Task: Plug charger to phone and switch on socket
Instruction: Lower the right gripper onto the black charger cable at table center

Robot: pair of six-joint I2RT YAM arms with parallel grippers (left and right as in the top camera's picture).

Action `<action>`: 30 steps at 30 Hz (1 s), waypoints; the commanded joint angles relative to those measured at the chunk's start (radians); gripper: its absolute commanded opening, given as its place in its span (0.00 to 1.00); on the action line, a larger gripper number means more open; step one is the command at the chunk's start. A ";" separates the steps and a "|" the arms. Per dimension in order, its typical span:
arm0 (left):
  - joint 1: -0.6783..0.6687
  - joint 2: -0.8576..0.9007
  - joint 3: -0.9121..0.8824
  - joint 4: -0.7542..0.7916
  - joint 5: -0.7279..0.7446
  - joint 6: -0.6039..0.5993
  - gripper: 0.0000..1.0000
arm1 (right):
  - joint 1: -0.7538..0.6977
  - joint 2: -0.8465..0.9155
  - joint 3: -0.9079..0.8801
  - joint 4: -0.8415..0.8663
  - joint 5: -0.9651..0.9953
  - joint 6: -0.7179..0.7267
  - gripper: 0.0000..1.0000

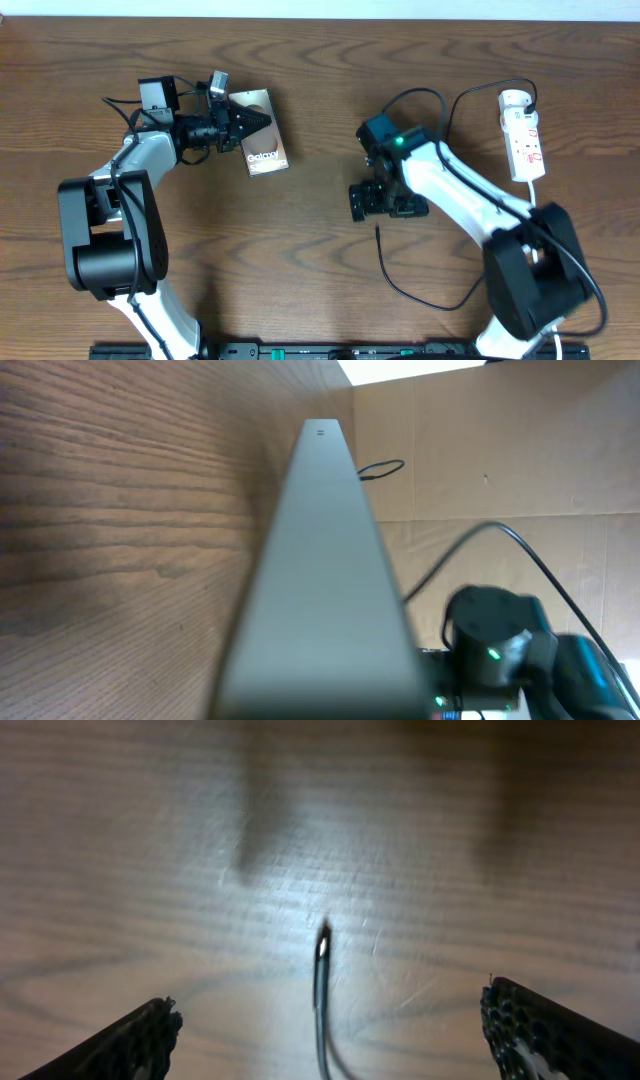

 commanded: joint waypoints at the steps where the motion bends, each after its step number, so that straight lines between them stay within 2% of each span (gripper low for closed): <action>1: 0.001 -0.002 0.018 0.005 0.028 0.009 0.07 | 0.024 -0.064 -0.062 0.024 0.010 0.061 0.93; 12: 0.001 -0.002 0.018 0.005 0.028 0.009 0.07 | 0.034 -0.100 -0.235 0.191 -0.012 0.112 0.84; 16: 0.001 -0.002 0.018 0.005 0.028 0.009 0.07 | 0.034 -0.100 -0.237 0.198 -0.012 0.118 0.74; 18: 0.001 -0.002 0.018 0.005 0.028 0.009 0.07 | 0.034 -0.100 -0.241 0.199 -0.012 0.119 0.67; 30: 0.001 -0.002 0.018 0.005 0.028 0.009 0.07 | 0.061 -0.099 -0.302 0.257 -0.024 0.170 0.63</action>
